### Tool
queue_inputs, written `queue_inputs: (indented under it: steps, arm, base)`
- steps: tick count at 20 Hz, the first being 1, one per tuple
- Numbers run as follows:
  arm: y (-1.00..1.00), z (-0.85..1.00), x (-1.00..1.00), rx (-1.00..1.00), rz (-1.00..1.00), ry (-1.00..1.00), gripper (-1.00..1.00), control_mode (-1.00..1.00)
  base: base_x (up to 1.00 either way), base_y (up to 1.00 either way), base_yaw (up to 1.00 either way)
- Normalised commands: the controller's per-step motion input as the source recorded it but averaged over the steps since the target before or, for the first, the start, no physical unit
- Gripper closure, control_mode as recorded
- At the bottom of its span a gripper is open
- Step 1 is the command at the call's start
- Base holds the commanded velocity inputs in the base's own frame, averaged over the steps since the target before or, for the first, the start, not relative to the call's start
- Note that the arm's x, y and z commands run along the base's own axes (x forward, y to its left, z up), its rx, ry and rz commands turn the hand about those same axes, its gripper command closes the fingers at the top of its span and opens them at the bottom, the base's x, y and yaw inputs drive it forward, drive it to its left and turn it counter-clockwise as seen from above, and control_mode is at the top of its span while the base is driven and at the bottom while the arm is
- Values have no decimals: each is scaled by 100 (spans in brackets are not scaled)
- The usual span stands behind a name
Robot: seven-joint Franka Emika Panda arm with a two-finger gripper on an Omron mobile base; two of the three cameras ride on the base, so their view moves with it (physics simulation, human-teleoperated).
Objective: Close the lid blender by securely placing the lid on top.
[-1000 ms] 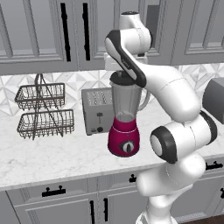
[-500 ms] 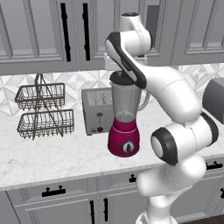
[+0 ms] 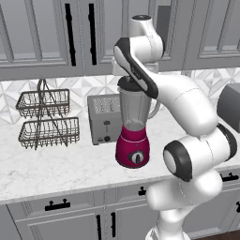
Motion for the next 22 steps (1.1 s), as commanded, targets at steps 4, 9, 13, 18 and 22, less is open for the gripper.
queue_inputs:
  steps: [4, 9, 13, 18, 22]
  arm:
    - [-7, -4, -19, -2, 0, 0, 100, -100]
    - [-10, 1, -19, 0, 0, 0, 100, -100]
    - [0, 4, -3, 0, 0, 1, 100, -100]
    - [0, 0, -28, 0, 0, 1, 100, -100]
    - [0, 1, -35, 0, 0, 0, 100, -100]
  base:
    - [0, 0, 0]
    - [0, 0, 0]
    - [0, 0, 0]
    - [0, 0, 0]
    - [0, 0, 0]
